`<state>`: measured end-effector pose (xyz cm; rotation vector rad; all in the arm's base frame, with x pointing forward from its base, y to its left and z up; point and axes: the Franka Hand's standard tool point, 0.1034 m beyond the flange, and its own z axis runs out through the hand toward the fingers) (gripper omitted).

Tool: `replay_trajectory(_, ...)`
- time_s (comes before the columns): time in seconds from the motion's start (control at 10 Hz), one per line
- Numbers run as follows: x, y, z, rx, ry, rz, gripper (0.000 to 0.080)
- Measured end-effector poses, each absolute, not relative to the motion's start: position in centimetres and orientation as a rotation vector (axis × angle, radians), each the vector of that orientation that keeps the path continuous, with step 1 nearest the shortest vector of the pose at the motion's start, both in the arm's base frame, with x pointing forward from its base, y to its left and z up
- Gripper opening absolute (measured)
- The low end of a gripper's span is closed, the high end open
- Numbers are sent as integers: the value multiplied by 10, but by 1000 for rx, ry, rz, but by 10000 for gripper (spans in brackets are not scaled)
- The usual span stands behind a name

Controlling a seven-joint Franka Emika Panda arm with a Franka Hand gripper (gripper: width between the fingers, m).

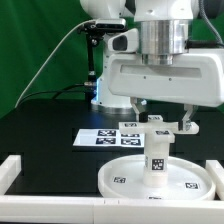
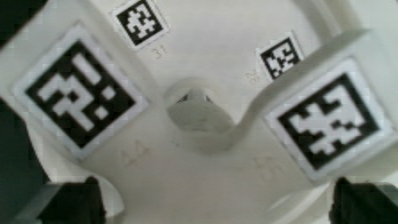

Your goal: Assemble round table

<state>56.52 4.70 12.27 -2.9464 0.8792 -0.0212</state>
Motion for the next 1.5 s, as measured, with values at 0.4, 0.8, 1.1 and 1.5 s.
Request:
replay_trajectory(0.4,567,44,126,-3090,-143,-59,649)
replay_trajectory(0.8,567,43,123,-3050,-543,-63,649)
replay_trajectory(1.1,565,49,121,-2908,-1192,-88,649)
replay_trajectory(1.5,560,39,110,-2906,-1193,-90,649)
